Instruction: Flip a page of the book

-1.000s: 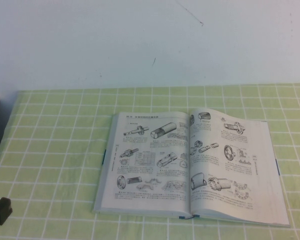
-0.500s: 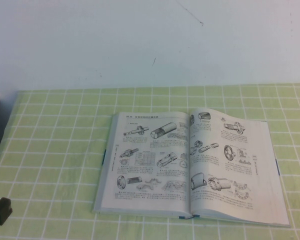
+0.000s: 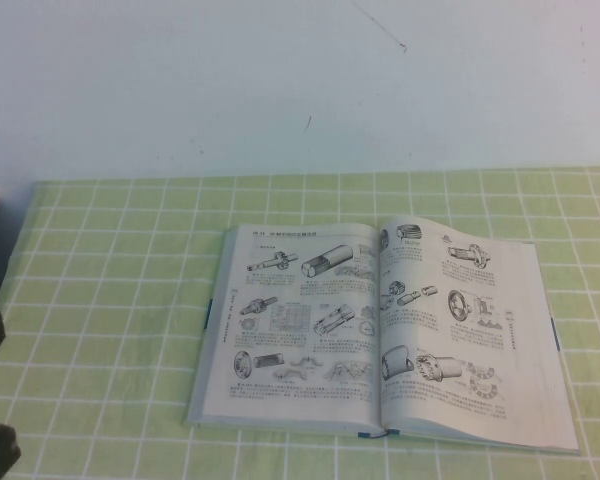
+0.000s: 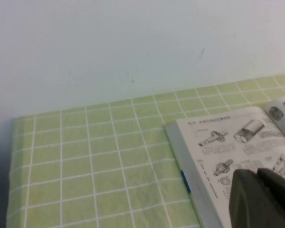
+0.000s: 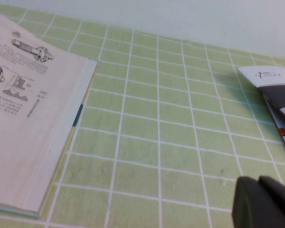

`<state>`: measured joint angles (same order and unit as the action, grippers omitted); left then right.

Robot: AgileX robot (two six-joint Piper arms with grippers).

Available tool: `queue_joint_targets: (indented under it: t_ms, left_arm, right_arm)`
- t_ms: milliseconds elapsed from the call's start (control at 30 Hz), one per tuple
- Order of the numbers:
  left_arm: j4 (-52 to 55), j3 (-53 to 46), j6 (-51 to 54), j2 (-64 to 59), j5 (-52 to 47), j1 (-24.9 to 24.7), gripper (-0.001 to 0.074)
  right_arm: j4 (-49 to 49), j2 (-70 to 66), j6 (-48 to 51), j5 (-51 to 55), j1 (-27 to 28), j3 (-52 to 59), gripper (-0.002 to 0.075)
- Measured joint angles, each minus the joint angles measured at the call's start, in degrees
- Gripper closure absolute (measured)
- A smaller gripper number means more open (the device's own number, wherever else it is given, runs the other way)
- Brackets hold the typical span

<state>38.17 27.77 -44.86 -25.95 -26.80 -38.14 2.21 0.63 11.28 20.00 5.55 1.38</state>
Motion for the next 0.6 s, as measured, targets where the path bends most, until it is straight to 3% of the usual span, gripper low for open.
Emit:
queue_joint_targets:
  t_ms: [100,233,400,600]
  left_arm:
    - [-13.37,-1.94,17.17,3.15,2.83,4.52,0.0738]
    - [-31.36,-9.13,38.47,7.6,12.71,16.22,0.0739]
    - [-36.51,-20.17,40.31,14.79,21.93,29.34,0.0739]
    - [-38.17,-28.91,38.08,25.38,19.18,40.21,0.0739]
  right_arm:
    - [0.0,0.0,0.0,0.0,0.0,0.0,0.0728]
    - [0.0,0.0,0.0,0.0,0.0,0.0,0.0729]
    - [0.0,0.0,0.0,0.0,0.0,0.0,0.0728]
    - [0.0,0.0,0.0,0.0,0.0,0.0,0.0728]
